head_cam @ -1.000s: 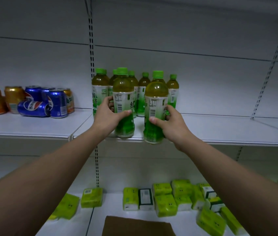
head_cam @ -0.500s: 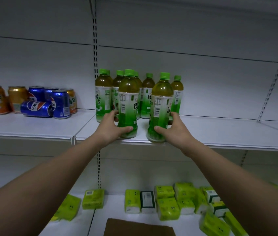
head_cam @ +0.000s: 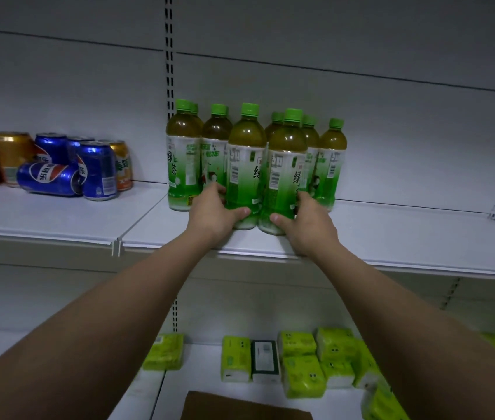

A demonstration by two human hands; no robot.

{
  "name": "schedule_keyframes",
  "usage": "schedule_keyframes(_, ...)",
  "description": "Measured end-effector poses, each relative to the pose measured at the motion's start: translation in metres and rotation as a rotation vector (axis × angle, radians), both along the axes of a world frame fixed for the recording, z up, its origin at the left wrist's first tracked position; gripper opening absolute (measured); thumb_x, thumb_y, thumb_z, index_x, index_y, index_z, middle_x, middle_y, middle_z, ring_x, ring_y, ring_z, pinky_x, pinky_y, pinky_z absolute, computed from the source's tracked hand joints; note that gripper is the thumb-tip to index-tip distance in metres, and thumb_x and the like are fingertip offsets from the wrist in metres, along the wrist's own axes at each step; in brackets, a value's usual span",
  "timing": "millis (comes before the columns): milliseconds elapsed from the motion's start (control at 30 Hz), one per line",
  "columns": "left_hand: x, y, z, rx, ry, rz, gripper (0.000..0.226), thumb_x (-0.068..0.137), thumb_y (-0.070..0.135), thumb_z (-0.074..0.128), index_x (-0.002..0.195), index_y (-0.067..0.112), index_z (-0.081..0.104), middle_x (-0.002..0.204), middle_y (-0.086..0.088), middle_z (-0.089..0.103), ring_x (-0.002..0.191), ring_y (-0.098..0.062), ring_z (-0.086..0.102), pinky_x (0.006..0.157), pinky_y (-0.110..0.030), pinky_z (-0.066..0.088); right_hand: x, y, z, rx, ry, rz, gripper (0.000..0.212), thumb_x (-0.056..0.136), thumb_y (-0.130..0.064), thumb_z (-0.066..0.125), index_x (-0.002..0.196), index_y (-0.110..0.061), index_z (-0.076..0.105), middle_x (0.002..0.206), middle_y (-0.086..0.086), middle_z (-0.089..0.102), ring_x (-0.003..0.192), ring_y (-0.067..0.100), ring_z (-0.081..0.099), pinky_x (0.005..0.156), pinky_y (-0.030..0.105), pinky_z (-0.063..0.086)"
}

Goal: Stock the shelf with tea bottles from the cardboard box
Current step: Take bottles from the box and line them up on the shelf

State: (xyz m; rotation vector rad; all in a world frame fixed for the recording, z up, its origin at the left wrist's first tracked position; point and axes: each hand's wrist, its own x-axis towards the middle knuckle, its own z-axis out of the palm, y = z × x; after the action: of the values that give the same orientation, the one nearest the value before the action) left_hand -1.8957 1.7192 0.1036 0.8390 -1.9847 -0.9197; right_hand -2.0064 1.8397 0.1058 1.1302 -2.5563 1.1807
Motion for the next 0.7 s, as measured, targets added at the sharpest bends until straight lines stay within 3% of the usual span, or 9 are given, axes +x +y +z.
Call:
schedule_keyframes(100, -0.017, -0.010, -0.003, -0.006, 0.025, 0.045, 0.054, 0.077, 0.022, 0.080, 0.121, 0.010, 0.052, 0.124, -0.005, 0.063, 0.113, -0.023, 0.060, 0.090, -0.028, 0.044, -0.014, -0.026, -0.004, 0.010, 0.025, -0.058, 0.048, 0.087, -0.040, 0.066, 0.125, -0.017, 0.049, 0.124, 0.005, 0.062, 0.114, 0.030, 0.058, 0.087, 0.041, 0.046)
schedule_keyframes(200, -0.030, -0.019, -0.007, -0.052, 0.020, 0.095, 0.053, 0.075, 0.027, 0.080, 0.118, 0.013, 0.053, 0.121, -0.004, 0.064, 0.111, -0.024, 0.061, 0.097, -0.037, 0.049, -0.029, -0.048, -0.008, -0.002, 0.044, -0.083, 0.048, 0.087, -0.038, 0.066, 0.125, -0.014, 0.048, 0.123, 0.008, 0.063, 0.114, 0.031, 0.058, 0.085, 0.041, 0.046)
schedule_keyframes(400, -0.038, -0.034, -0.013, -0.078, 0.014, 0.119, 0.065, 0.075, 0.036, 0.079, 0.131, 0.013, 0.057, 0.125, -0.006, 0.062, 0.112, -0.024, 0.060, 0.102, -0.042, 0.048, -0.050, -0.077, -0.017, -0.090, 0.001, -0.022, 0.050, 0.086, -0.037, 0.067, 0.127, -0.012, 0.051, 0.127, 0.008, 0.062, 0.118, 0.031, 0.057, 0.094, 0.042, 0.049)
schedule_keyframes(567, -0.039, -0.036, -0.013, -0.034, 0.034, 0.122, 0.061, 0.080, 0.030, 0.076, 0.133, 0.010, 0.053, 0.123, -0.006, 0.063, 0.111, -0.022, 0.059, 0.097, -0.032, 0.047, -0.058, -0.078, -0.022, -0.136, -0.060, 0.040, 0.049, 0.083, -0.019, 0.067, 0.128, -0.010, 0.049, 0.126, 0.011, 0.061, 0.116, 0.031, 0.057, 0.098, 0.041, 0.048)
schedule_keyframes(700, -0.037, -0.035, -0.015, 0.021, 0.059, 0.113, 0.057, 0.079, 0.029, 0.078, 0.127, 0.009, 0.054, 0.119, -0.006, 0.063, 0.105, -0.021, 0.059, 0.092, -0.031, 0.048, -0.062, -0.076, -0.024, -0.180, -0.054, 0.005, 0.043, 0.078, -0.010, 0.071, 0.113, -0.012, 0.045, 0.115, 0.012, 0.058, 0.102, 0.029, 0.057, 0.084, 0.038, 0.048)
